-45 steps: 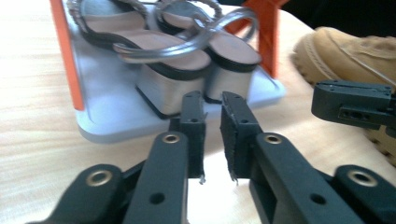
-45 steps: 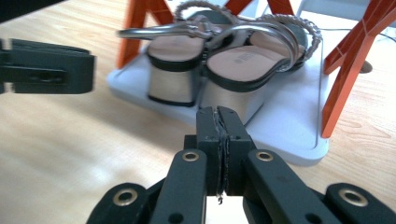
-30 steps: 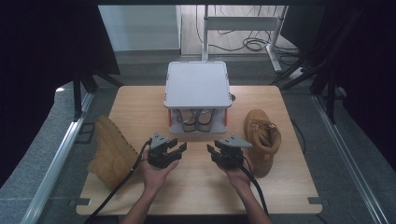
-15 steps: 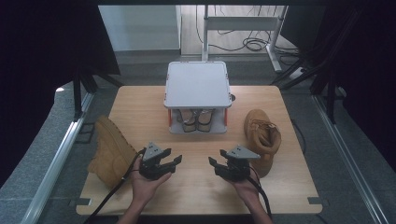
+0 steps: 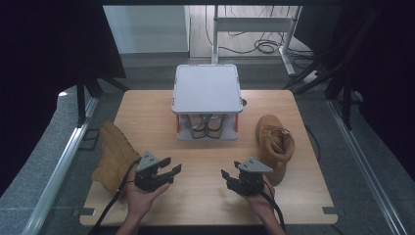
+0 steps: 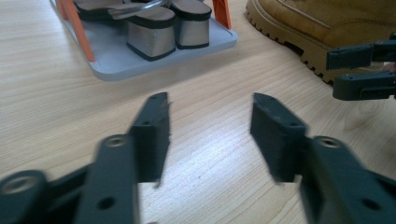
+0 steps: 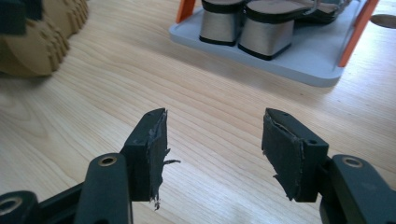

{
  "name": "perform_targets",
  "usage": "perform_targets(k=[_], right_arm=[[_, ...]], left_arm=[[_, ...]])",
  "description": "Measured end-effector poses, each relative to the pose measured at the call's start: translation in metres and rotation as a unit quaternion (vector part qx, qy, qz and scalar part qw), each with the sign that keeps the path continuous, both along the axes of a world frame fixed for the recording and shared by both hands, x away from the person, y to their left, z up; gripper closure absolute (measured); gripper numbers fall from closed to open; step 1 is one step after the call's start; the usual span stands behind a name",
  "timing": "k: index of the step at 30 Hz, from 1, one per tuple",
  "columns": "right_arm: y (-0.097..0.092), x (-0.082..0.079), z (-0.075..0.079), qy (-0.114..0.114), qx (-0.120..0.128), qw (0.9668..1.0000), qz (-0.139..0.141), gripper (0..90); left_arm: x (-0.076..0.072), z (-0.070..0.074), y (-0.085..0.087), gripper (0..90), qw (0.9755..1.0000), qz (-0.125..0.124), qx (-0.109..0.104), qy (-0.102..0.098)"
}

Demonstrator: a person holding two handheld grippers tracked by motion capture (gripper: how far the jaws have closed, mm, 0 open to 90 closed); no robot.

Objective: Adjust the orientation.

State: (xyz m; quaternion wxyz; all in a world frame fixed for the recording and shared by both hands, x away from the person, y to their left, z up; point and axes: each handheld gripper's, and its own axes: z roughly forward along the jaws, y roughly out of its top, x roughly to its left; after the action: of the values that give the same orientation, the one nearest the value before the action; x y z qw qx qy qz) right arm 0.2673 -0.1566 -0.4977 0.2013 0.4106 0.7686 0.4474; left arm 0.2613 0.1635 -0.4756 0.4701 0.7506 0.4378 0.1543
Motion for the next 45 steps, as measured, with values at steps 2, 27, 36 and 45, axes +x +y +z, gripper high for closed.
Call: perform_targets(k=[2,27,36,45], right_arm=[[-0.001,0.000,-0.001,0.001,-0.008,1.0000,-0.005,40.8],[0.000,0.000,-0.006,0.004,-0.033,0.9994,-0.014,40.9],[0.006,0.000,-0.006,0.006,-0.038,0.9992,-0.010,40.9],[0.006,0.003,-0.009,0.010,-0.042,0.9990,-0.012,40.8]], left_arm=[[0.000,0.001,0.003,61.2,1.0000,-0.002,-0.007,0.004],[-0.037,0.017,0.081,89.5,0.9984,0.050,-0.026,-0.006],[-0.063,0.014,0.138,89.6,0.9949,0.099,-0.017,-0.011],[-0.076,-0.001,0.172,89.6,0.9906,0.135,-0.022,-0.004]])
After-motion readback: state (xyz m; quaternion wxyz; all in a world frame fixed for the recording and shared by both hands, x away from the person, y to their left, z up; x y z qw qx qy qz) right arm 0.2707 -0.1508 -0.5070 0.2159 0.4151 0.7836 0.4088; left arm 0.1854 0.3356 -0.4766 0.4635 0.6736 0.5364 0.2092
